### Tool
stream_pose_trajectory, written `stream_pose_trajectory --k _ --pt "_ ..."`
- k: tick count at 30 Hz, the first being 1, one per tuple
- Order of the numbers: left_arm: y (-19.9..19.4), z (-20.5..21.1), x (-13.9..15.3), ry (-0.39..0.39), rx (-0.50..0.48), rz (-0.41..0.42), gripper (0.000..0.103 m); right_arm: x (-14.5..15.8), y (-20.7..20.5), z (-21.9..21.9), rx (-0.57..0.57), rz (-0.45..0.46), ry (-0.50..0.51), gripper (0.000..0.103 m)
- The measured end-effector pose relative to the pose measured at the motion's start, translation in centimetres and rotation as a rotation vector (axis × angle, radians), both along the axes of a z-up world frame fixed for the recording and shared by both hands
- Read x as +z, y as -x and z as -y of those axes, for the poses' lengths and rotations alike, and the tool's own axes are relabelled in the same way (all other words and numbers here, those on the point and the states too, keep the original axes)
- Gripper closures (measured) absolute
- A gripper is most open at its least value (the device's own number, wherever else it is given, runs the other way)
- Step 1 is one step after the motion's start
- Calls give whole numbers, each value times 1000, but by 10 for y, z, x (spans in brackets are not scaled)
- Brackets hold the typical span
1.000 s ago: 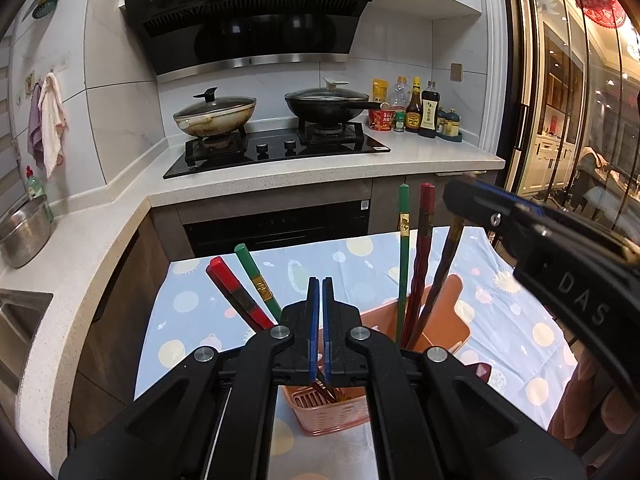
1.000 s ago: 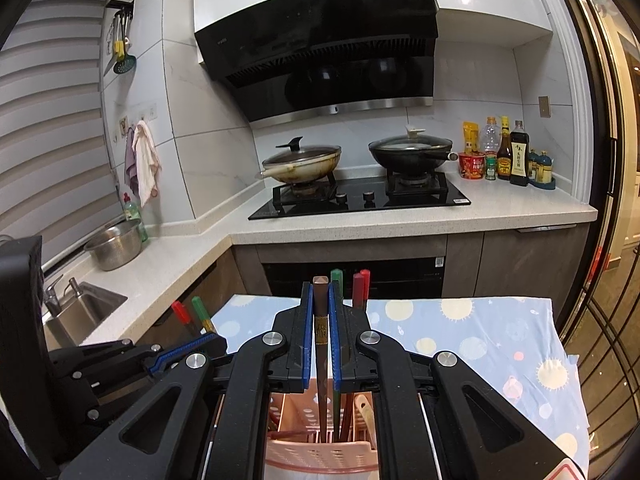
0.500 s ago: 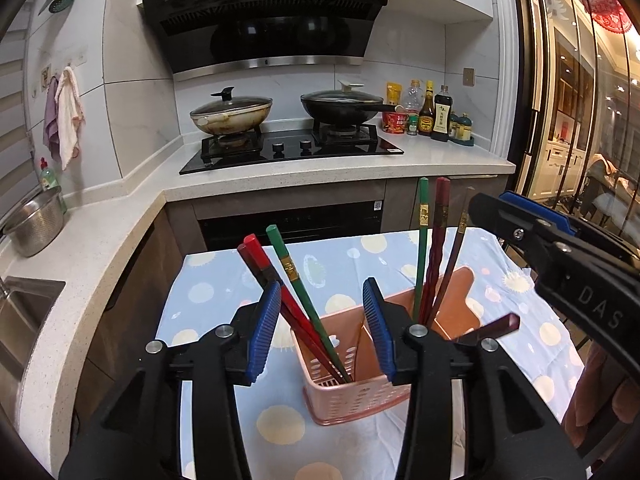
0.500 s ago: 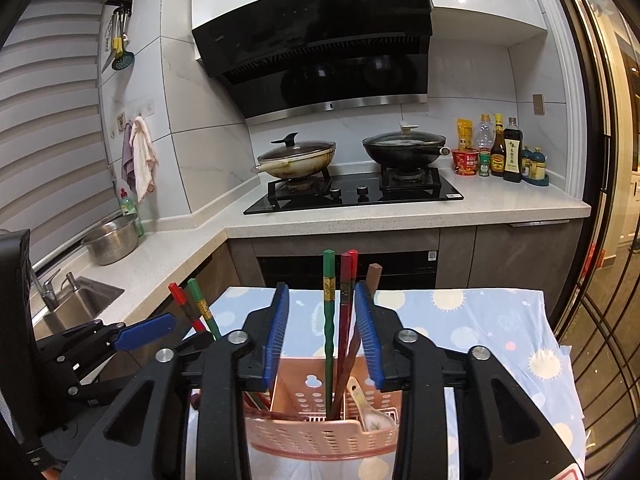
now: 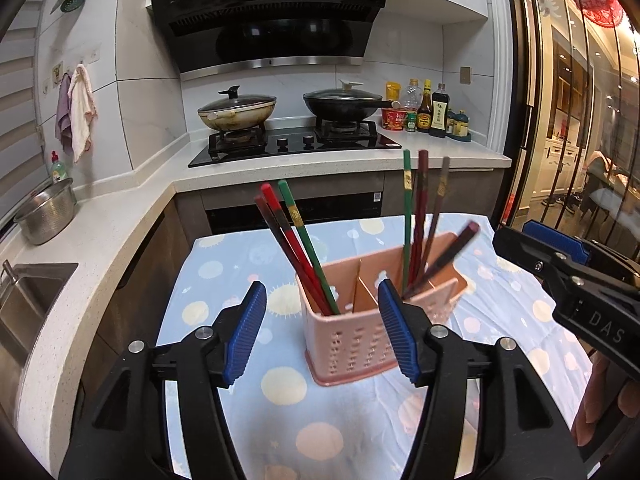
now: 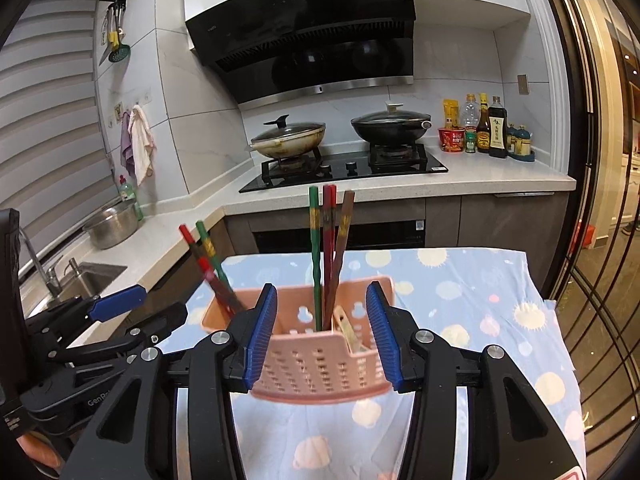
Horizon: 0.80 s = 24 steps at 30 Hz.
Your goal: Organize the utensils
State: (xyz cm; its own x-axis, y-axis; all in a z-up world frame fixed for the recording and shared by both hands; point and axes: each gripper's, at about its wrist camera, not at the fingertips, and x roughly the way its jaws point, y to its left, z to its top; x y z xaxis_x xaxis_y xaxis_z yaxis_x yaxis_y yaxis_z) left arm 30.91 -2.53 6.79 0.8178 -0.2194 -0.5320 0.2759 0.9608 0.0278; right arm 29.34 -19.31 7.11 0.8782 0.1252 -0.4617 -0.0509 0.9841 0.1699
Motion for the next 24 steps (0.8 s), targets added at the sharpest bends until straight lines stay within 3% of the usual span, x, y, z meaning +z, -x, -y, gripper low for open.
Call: stream_pose_trajectory --k 7,13,24 --pt "32 -1 -9 0 -6 -2 36 -13 39 -8 -12 -11 47 49" --pt "58 0 -17 -8 1 9 17 -24 69 -11 -42 -27 86 41" --pt "87 -3 -32 -8 16 -13 10 -40 103 -2 -88 -58 50 28"
